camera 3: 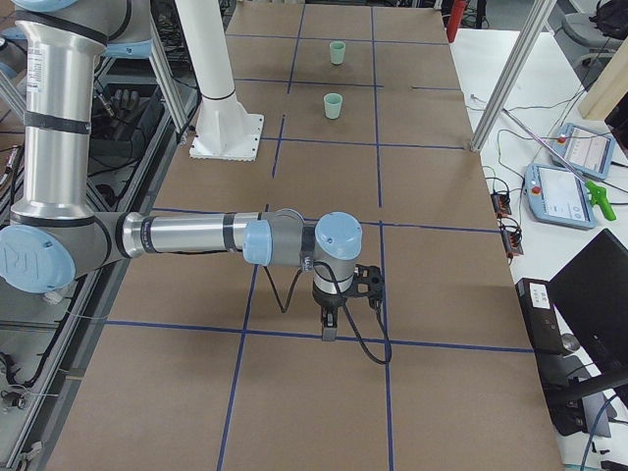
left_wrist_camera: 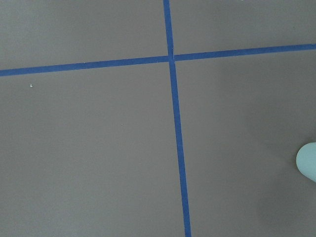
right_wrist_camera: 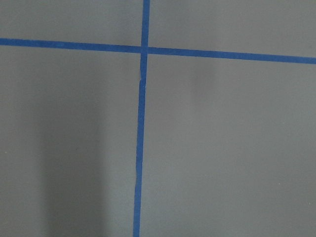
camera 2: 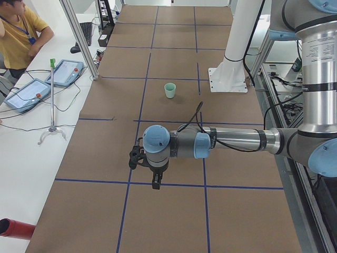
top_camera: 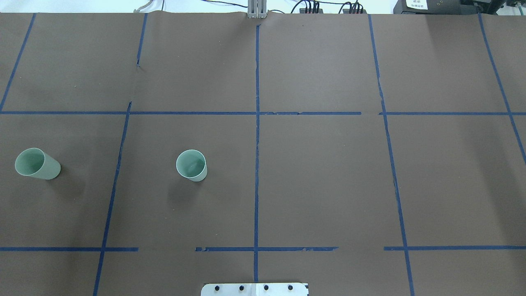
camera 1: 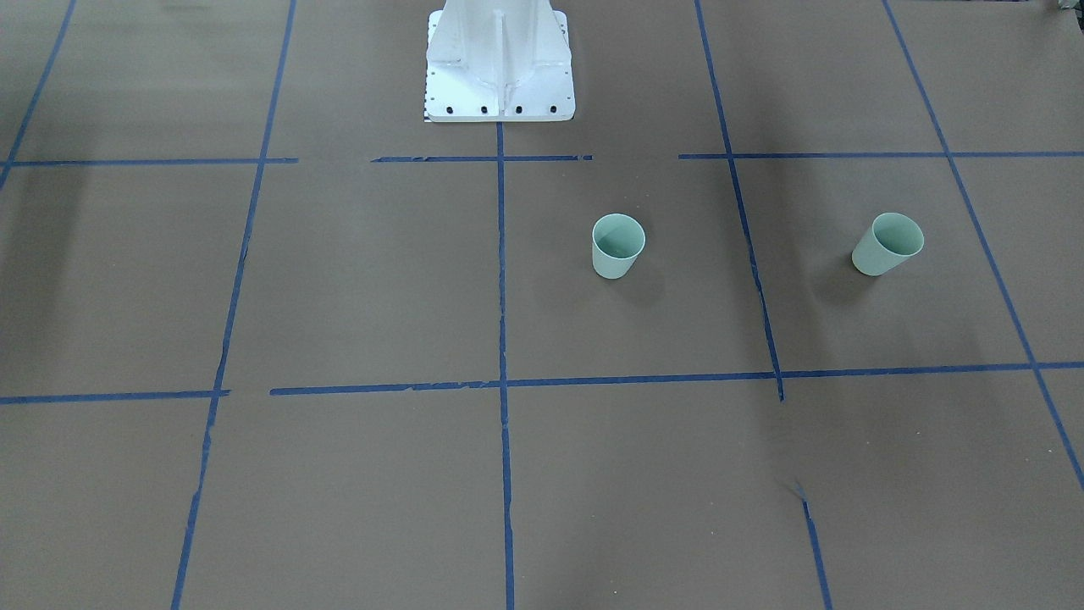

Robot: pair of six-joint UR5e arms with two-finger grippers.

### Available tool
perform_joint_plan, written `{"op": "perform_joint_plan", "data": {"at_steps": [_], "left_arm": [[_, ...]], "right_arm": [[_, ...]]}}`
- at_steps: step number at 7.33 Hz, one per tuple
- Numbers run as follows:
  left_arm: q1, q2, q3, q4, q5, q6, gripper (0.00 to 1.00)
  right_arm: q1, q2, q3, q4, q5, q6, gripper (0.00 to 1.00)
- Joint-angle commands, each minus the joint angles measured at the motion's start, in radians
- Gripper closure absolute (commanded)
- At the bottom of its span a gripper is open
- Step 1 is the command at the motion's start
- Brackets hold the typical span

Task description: Stack cups

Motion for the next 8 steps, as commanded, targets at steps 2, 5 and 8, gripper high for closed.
{"op": "perform_joint_plan", "data": {"at_steps": [2, 5, 8], "left_arm": [[0.024, -0.042, -0.009, -0.005, -0.006, 0.002, 0.00], [0.164, -0.034, -0.011, -0.168, 0.004, -0.257, 0.00], [0.351, 0.030, -0.005, -0.522, 0.096, -0.653, 0.00]], "right_arm": [[0.001, 0.000, 0.000, 0.000, 0.000, 0.000, 0.00], [0.001, 0.000, 0.000, 0.000, 0.000, 0.000, 0.00], [-0.001, 0.000, 0.000, 0.000, 0.000, 0.000, 0.00]]}}
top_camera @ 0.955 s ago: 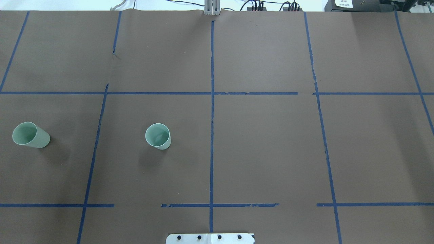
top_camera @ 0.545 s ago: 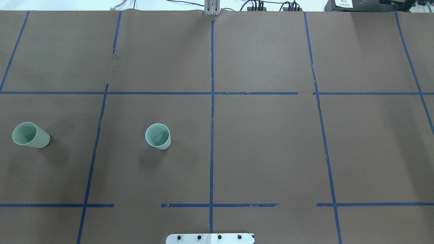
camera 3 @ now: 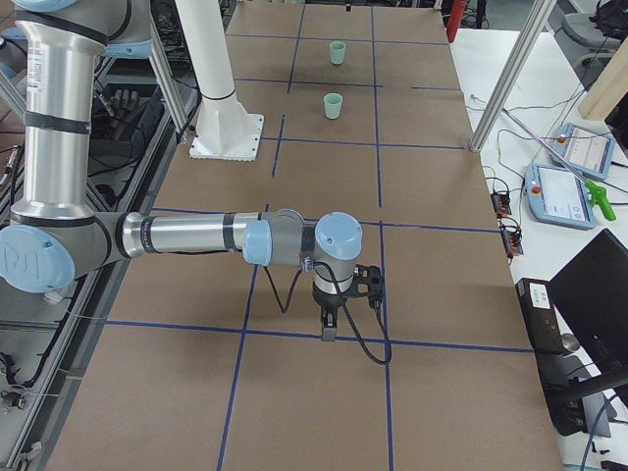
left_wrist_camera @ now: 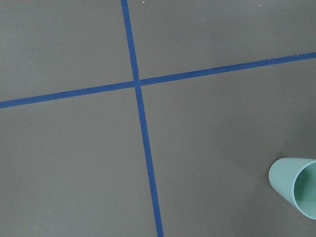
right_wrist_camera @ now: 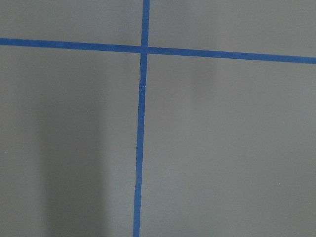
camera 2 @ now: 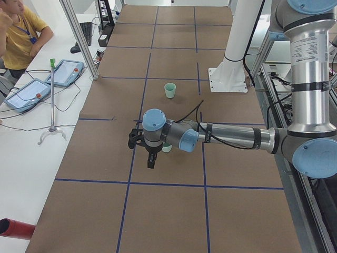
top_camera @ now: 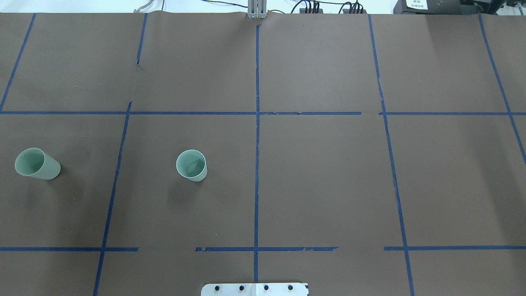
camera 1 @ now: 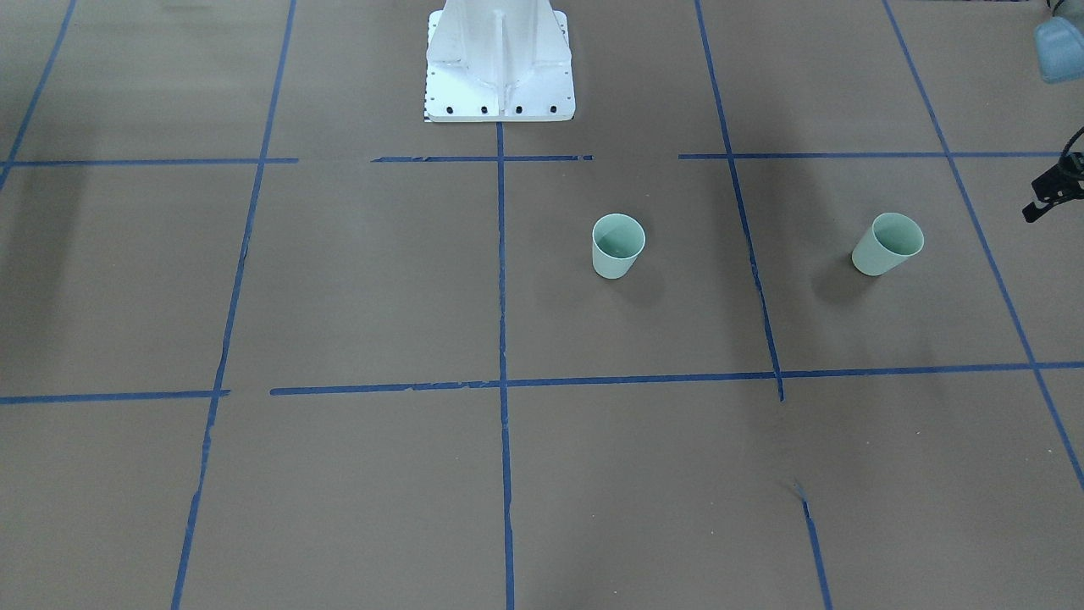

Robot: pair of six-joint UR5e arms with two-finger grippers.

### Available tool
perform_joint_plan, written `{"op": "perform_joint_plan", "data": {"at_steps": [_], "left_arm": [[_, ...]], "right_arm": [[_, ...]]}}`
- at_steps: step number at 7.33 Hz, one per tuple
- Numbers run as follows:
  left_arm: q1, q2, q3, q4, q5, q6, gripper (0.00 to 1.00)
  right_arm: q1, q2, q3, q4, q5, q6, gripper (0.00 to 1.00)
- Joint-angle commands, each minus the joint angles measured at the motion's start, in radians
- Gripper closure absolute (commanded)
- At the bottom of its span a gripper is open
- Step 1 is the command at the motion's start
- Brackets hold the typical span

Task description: Stack cups

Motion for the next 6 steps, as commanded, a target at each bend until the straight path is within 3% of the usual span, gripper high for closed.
{"op": "perform_joint_plan", "data": {"at_steps": [1, 4, 6], "left_arm": [[0.142, 0.023, 0.006, -0.194, 0.049, -0.271, 0.00], [0.294, 0.023, 0.015, -0.268, 0.152, -0.487, 0.00], [0.333, 0.023, 0.018, -0.268, 0.160, -0.517, 0.00]], "right_arm": [[0.001, 0.000, 0.000, 0.000, 0.000, 0.000, 0.00], [0.001, 0.000, 0.000, 0.000, 0.000, 0.000, 0.00], [0.001, 0.000, 0.000, 0.000, 0.000, 0.000, 0.00]]}}
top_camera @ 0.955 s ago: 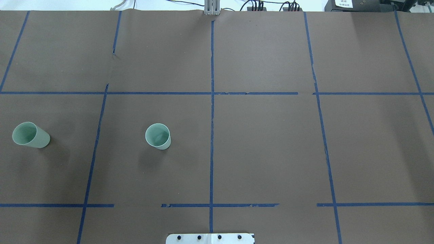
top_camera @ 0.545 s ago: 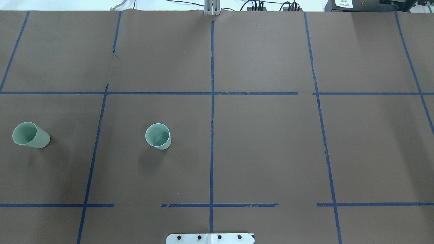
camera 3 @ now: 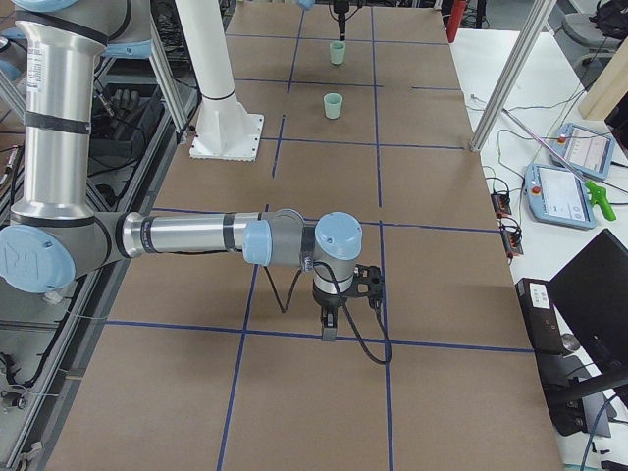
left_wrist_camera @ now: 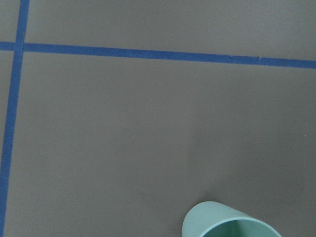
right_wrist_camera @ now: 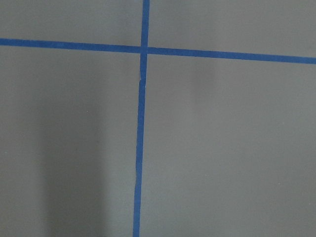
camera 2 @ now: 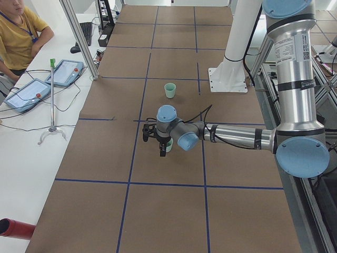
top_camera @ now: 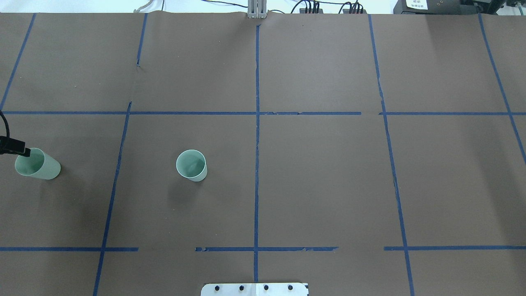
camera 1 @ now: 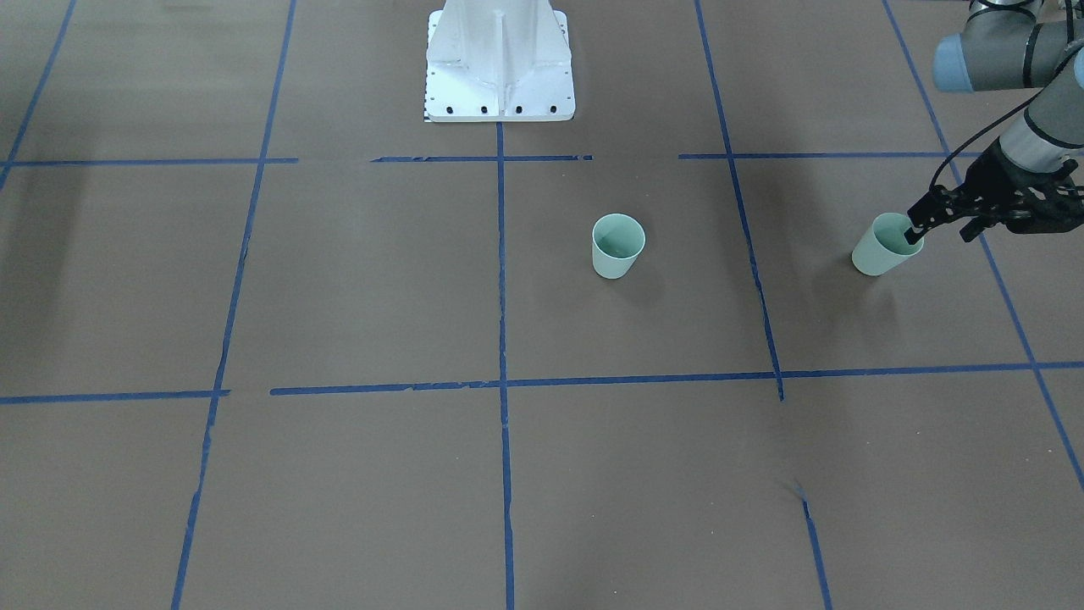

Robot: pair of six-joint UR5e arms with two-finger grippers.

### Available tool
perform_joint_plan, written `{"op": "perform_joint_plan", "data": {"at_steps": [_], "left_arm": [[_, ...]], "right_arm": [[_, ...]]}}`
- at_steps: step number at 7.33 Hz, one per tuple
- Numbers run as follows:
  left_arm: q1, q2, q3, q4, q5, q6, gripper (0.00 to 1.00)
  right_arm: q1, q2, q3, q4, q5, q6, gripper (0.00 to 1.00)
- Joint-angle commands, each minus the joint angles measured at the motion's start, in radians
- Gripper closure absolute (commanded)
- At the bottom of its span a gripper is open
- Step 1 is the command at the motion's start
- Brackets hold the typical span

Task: Stack cups
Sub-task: 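Lower the left gripper onto the pale green cup at the table edge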

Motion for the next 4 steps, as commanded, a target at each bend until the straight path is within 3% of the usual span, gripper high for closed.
{"op": "perform_joint_plan", "data": {"at_steps": [1, 2, 3, 4], "left_arm": [[0.040, 0.000, 0.004, -0.002, 0.008, -0.031, 0.20], [0.042, 0.000, 0.003, 0.000, 0.007, -0.028, 0.82], [0.042, 0.000, 0.003, 0.003, 0.002, -0.029, 1.00], [0.040, 0.000, -0.007, 0.004, 0.002, -0.029, 1.00]], "right_arm": [[-0.002, 0.000, 0.000, 0.000, 0.000, 0.000, 0.00], [0.000, 0.000, 0.000, 0.000, 0.000, 0.000, 0.00], [0.000, 0.000, 0.000, 0.000, 0.000, 0.000, 0.00], [0.000, 0.000, 0.000, 0.000, 0.000, 0.000, 0.00]]}}
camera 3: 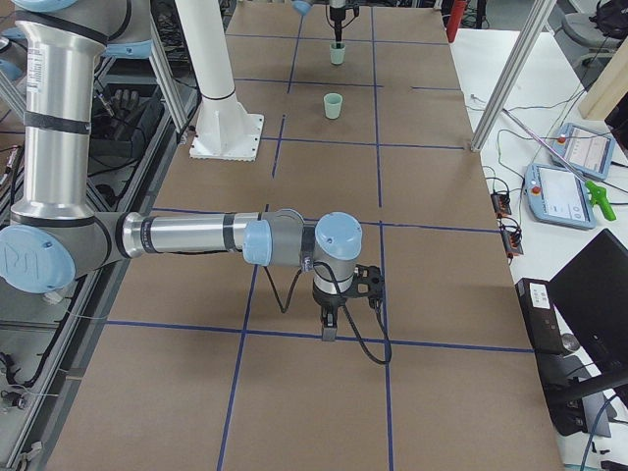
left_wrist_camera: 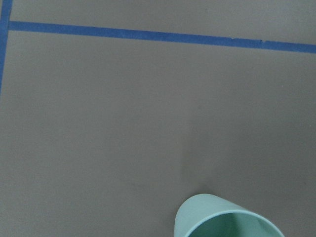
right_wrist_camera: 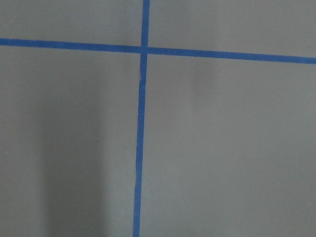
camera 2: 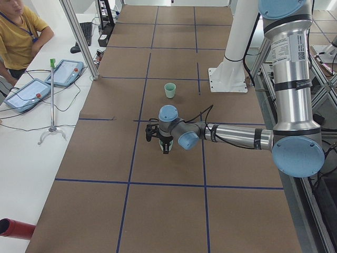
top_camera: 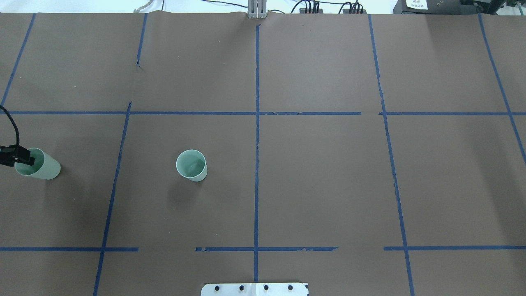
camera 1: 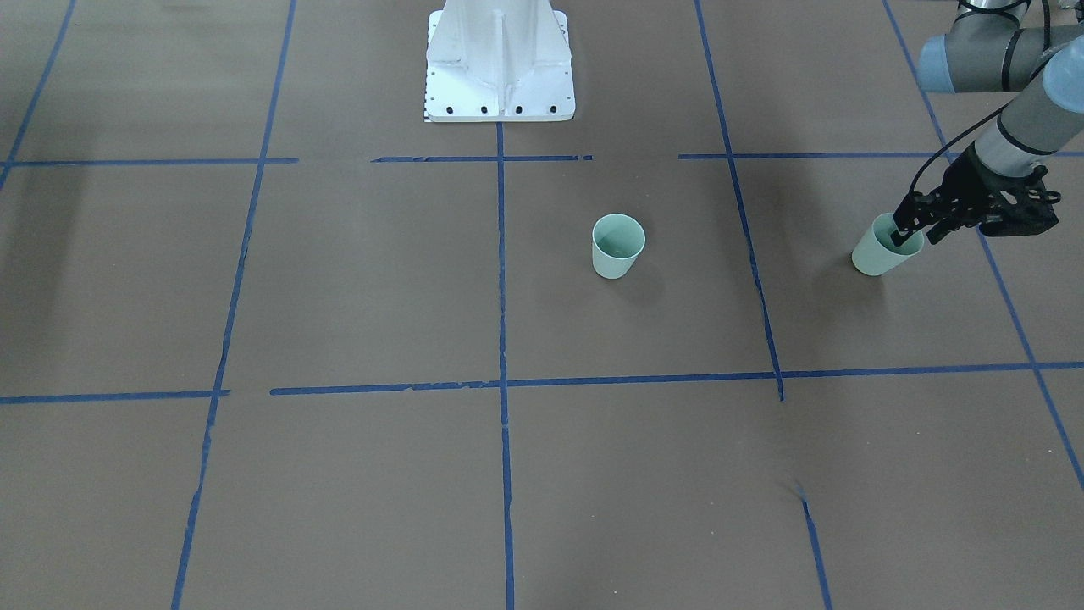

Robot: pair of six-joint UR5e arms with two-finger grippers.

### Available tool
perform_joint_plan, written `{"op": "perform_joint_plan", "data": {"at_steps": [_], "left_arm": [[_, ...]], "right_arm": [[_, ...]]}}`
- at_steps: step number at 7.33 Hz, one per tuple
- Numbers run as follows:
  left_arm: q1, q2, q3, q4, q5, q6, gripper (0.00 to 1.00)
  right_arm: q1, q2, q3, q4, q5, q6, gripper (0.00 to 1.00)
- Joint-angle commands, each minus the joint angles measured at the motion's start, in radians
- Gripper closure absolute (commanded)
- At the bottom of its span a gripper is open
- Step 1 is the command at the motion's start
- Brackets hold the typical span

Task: Stack cups
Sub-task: 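Lower the left gripper onto the pale green cup at the table edge, then lift the cup with the left gripper and carry it over the other cup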

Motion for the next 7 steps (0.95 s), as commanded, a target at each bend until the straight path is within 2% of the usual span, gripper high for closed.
{"op": "perform_joint_plan", "data": {"at_steps": [1, 3, 4, 5, 7], "left_arm": [[-0.001, -0.002, -0.015, 0.002, 0.000, -0.001, 1.00], [-0.009, -0.014, -0.061, 0.013, -0.002, -0.002, 1.00], [-0.012, -0.018, -0.123, 0.075, -0.002, -0.008, 1.00], [-0.012, -0.043, -0.206, 0.191, 0.000, -0.036, 1.00], [0.003, -0.255, -0.251, 0.385, 0.003, -0.257, 1.00]], "right_arm": [[0.000, 0.000, 0.000, 0.000, 0.000, 0.000, 0.00], [0.000, 0.000, 0.000, 0.000, 0.000, 0.000, 0.00], [-0.001, 0.000, 0.000, 0.000, 0.000, 0.000, 0.00], [0.000, 0.000, 0.000, 0.000, 0.000, 0.000, 0.00], [-0.001, 0.000, 0.000, 0.000, 0.000, 0.000, 0.00]]}}
